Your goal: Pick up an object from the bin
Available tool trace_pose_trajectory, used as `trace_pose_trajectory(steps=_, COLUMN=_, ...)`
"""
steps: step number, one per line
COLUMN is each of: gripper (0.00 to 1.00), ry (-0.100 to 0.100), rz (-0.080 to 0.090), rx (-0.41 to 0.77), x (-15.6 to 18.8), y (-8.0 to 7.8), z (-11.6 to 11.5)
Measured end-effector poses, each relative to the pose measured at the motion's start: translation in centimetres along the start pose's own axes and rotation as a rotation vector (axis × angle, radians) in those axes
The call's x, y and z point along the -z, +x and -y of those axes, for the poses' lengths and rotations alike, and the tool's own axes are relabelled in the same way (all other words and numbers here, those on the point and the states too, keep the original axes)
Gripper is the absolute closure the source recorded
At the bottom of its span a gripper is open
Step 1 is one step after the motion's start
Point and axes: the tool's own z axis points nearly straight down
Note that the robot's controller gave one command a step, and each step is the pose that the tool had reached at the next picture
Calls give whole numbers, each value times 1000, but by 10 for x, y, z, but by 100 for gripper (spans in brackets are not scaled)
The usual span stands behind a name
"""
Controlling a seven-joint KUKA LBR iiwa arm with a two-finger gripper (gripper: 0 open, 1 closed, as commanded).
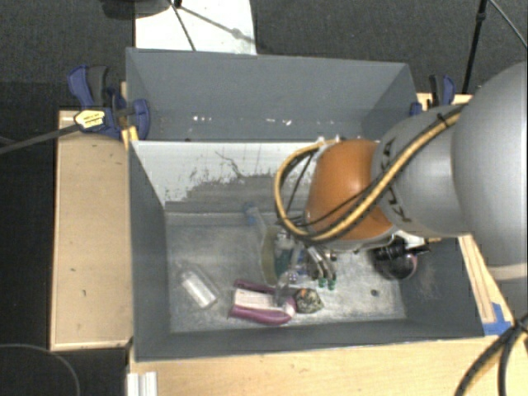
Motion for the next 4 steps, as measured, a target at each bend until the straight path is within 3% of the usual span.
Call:
trace_pose_trajectory(steps=1, gripper=100, ry=-4, rz=6, rx=-4, x=3, y=-3, z=0)
trace_pose_trajectory(steps=2, gripper=100, ry=7, rz=-7, rx=187, x=118, y=13, z=2)
trace_pose_trajectory(steps=3, gripper=0, ry=8, rz=-14, rx=186, x=114, y=14, z=3)
trace_pose_trajectory(steps=4, gripper=0, ry=-2, rz=-7, rx=200, x=5, y=-32, z=6)
